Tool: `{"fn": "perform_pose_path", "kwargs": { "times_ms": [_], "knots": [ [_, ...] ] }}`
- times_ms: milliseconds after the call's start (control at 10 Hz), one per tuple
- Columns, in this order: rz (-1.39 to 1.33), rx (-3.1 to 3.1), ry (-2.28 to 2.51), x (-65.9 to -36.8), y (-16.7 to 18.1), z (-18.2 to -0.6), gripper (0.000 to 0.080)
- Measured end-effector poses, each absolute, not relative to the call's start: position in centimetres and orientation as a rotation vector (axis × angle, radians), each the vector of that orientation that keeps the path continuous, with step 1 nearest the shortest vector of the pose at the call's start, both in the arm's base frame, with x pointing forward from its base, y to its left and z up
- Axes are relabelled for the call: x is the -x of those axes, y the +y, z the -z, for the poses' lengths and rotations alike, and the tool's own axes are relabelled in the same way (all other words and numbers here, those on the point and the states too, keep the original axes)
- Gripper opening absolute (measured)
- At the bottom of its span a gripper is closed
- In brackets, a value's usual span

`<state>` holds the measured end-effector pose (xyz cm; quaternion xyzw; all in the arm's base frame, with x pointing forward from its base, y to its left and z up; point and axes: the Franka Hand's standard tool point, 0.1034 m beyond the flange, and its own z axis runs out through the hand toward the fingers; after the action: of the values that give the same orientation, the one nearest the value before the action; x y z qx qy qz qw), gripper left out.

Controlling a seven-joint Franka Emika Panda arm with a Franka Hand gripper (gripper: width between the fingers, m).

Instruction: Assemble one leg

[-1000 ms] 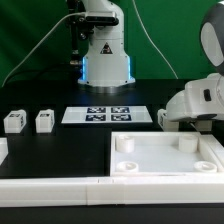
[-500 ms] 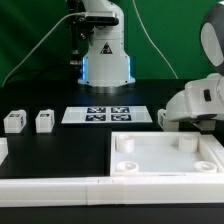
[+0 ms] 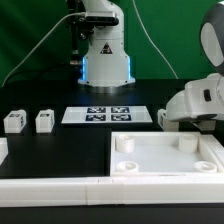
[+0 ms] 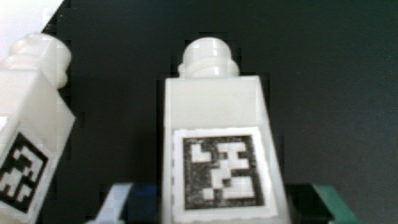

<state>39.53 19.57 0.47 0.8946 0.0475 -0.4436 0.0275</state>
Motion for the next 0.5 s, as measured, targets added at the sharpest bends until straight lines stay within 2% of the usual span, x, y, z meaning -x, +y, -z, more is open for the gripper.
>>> {"fn": "perform_pose_path", "kwargs": {
  "times_ms": [200, 400, 500],
  "knots": [
    [1.365, -2.774, 0.140, -40.0, 19.2, -1.0, 0.0294],
    [1.337, -2.796, 0.134, -41.5, 18.5, -4.0, 0.0294],
    [1.315, -2.814, 0.131, -42.4, 17.8, -6.6, 0.0294]
  ]
}}
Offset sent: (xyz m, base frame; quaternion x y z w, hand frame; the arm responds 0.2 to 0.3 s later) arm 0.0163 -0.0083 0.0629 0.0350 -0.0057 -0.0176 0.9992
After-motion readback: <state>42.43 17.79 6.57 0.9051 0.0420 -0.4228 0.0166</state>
